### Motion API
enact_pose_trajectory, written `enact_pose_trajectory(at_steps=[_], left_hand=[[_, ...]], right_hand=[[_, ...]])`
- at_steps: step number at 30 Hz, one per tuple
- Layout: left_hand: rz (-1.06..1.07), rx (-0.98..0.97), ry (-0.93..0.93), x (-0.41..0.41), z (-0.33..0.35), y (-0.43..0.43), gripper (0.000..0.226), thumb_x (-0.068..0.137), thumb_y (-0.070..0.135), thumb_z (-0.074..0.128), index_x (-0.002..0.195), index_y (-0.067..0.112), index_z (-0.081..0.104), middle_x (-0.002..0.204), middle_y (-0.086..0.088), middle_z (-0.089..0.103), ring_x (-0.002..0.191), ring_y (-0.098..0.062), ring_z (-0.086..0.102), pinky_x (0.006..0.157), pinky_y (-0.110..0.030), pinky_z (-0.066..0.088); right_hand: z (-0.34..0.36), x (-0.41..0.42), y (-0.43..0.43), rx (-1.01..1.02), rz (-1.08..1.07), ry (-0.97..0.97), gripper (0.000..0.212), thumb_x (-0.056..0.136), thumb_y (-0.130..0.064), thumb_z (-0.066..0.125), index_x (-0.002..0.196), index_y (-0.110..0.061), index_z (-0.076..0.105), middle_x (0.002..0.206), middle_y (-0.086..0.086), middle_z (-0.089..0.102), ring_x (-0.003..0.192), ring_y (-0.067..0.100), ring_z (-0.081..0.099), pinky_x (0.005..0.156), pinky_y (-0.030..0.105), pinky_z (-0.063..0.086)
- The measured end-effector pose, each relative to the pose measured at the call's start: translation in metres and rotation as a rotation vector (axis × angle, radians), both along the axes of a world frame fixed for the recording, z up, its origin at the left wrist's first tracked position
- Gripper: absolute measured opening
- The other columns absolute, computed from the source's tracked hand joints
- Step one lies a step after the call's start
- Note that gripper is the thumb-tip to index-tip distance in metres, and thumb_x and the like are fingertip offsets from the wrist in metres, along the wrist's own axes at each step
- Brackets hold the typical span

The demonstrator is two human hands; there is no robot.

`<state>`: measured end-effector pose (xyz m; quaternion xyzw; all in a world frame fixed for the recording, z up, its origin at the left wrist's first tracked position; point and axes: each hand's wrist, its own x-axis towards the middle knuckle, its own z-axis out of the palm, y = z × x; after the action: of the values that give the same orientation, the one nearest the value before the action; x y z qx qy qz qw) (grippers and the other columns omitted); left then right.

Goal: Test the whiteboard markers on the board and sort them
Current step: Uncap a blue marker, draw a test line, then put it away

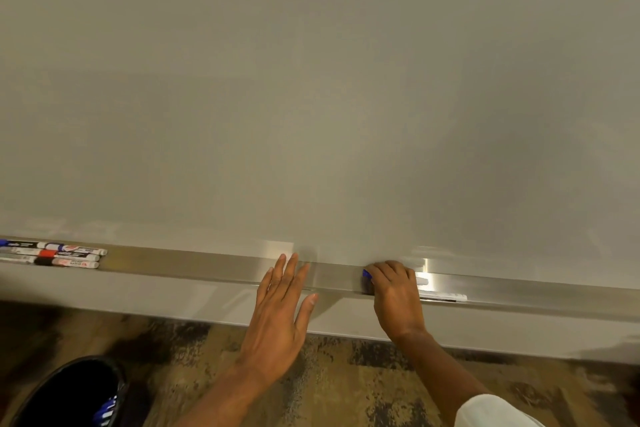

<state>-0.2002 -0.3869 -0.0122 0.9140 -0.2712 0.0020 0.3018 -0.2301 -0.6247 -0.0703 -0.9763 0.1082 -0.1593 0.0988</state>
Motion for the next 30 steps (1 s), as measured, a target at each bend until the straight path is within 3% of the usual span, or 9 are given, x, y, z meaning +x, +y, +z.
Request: enact_pose_trajectory(at_steps=[5,8,13,17,23,25,27,28,30], left_hand=[[0.115,-0.265,0.047,0.003,0.024,0.003,0.036,0.109,0.038,0.043,0.143,0.033,0.052,0.148,0.024,0.044,0.143,0.013,0.025,0.121,-0.022,0.026],[0.189,-0.442,0.246,0.01,0.053,0.003,0.035,0.104,0.04,0.048,0.137,0.037,0.059,0.135,0.029,0.057,0.131,0.01,0.048,0.112,-0.022,0.042],[0.185,-0.727,0.5,0.026,0.111,0.01,0.029,0.101,0.024,0.059,0.129,0.025,0.067,0.122,0.012,0.073,0.119,-0.004,0.065,0.107,-0.03,0.05],[0.116,-0.846,0.63,0.028,0.158,0.023,0.028,0.101,0.019,0.058,0.127,0.019,0.07,0.118,0.001,0.076,0.115,-0.015,0.069,0.104,-0.031,0.051],[0.034,-1.002,0.703,0.038,0.234,0.051,0.026,0.099,0.022,0.058,0.114,0.01,0.076,0.114,-0.015,0.075,0.111,-0.03,0.07,0.098,-0.036,0.054],[-0.026,-1.047,0.739,0.041,0.26,0.059,0.03,0.097,0.028,0.057,0.111,0.01,0.077,0.106,-0.017,0.075,0.096,-0.033,0.069,0.084,-0.036,0.054],[-0.096,-1.026,0.755,0.042,0.285,0.067,0.035,0.1,0.032,0.054,0.113,0.01,0.077,0.075,-0.013,0.061,0.069,-0.026,0.054,0.065,-0.034,0.049],[-0.123,-1.006,0.751,0.042,0.296,0.07,0.038,0.101,0.035,0.053,0.115,0.009,0.076,0.069,-0.015,0.05,0.064,-0.025,0.046,0.059,-0.034,0.048],[-0.172,-0.985,0.747,0.043,0.314,0.078,0.042,0.102,0.04,0.051,0.116,0.008,0.075,0.078,-0.024,0.058,0.075,-0.032,0.047,0.06,-0.034,0.05]], right_hand=[[0.035,0.015,0.052,0.249,0.046,-0.249,0.031,0.086,-0.007,0.07,0.116,-0.016,0.068,0.114,0.0,0.067,0.108,0.02,0.057,0.099,0.034,0.044],[0.068,0.021,0.088,0.514,0.019,-0.375,0.028,0.091,-0.013,0.067,0.119,-0.019,0.068,0.115,-0.006,0.065,0.109,0.014,0.056,0.098,0.026,0.044],[0.145,0.021,0.137,0.985,0.08,-0.458,0.025,0.095,-0.011,0.063,0.116,-0.024,0.067,0.111,-0.014,0.065,0.108,0.014,0.06,0.09,0.025,0.051],[0.209,0.016,0.163,1.244,0.073,-0.485,0.027,0.093,-0.006,0.064,0.11,-0.025,0.07,0.105,-0.008,0.07,0.101,0.011,0.065,0.082,0.015,0.051],[0.287,0.019,0.184,1.429,0.124,-0.438,0.016,0.09,-0.009,0.069,0.103,-0.017,0.071,0.098,0.001,0.075,0.094,0.019,0.07,0.084,0.034,0.056],[0.315,0.017,0.191,1.57,0.162,-0.387,0.013,0.09,-0.011,0.069,0.103,-0.013,0.071,0.092,0.008,0.075,0.083,0.022,0.071,0.072,0.033,0.056],[0.338,0.016,0.199,1.694,0.2,-0.287,0.016,0.091,-0.02,0.066,0.1,-0.01,0.075,0.084,0.017,0.072,0.068,0.024,0.063,0.058,0.03,0.049],[0.348,0.016,0.202,1.734,0.211,-0.234,0.023,0.091,-0.026,0.065,0.099,-0.007,0.075,0.082,0.019,0.069,0.065,0.023,0.059,0.054,0.028,0.045],[0.366,0.018,0.208,1.789,0.227,-0.161,0.036,0.091,-0.032,0.063,0.094,0.002,0.074,0.078,0.021,0.066,0.059,0.02,0.054,0.048,0.025,0.039]])
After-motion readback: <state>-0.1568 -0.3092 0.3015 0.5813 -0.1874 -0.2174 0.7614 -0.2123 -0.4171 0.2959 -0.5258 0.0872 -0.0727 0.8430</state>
